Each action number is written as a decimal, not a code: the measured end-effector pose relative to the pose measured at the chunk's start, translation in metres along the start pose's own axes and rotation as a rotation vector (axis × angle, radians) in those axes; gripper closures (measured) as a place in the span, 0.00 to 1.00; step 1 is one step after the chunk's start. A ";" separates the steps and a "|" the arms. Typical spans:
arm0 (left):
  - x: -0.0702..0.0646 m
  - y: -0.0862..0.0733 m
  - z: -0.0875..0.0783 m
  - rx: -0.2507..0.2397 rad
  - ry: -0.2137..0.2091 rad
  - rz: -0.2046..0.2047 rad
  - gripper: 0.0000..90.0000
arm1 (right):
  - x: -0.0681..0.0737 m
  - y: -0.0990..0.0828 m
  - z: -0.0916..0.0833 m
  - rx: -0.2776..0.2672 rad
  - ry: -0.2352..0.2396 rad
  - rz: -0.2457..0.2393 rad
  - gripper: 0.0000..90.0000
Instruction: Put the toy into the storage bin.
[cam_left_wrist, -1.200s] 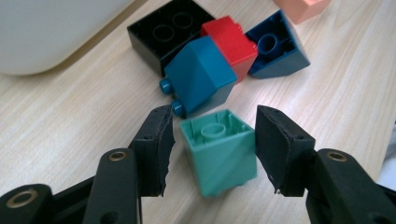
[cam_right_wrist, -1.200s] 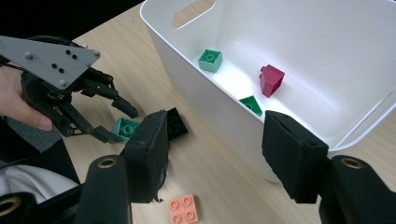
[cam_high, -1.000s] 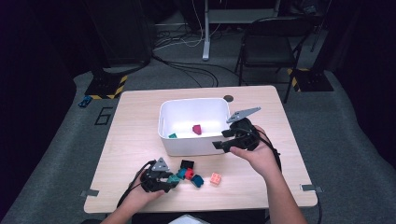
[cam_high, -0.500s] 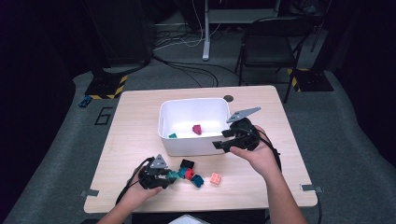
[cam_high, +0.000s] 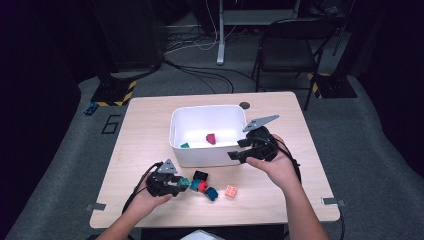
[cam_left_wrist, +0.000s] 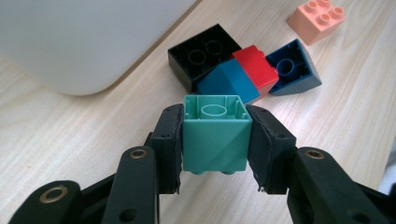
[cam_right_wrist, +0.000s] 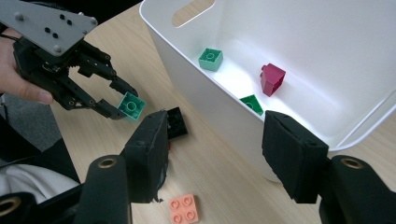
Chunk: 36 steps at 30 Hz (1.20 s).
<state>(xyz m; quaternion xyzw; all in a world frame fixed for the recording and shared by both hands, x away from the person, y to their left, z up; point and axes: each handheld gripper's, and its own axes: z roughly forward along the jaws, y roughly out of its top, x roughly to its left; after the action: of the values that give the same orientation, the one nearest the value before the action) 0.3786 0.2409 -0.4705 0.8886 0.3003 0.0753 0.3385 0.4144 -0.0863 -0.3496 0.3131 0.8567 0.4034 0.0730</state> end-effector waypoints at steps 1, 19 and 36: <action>0.000 0.001 -0.001 -0.005 -0.003 -0.002 0.65 | 0.000 0.000 0.000 -0.001 -0.001 0.003 0.45; 0.008 0.026 -0.023 -0.014 -0.019 0.010 0.65 | -0.002 -0.001 -0.002 -0.002 -0.003 0.009 0.45; 0.009 0.064 -0.051 -0.051 -0.048 0.039 0.65 | -0.002 -0.001 -0.003 -0.006 -0.006 0.005 0.45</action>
<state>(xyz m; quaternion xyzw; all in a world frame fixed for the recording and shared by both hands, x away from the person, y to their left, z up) 0.4000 0.2364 -0.3913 0.8869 0.2727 0.0682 0.3666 0.4151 -0.0896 -0.3487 0.3164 0.8544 0.4052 0.0754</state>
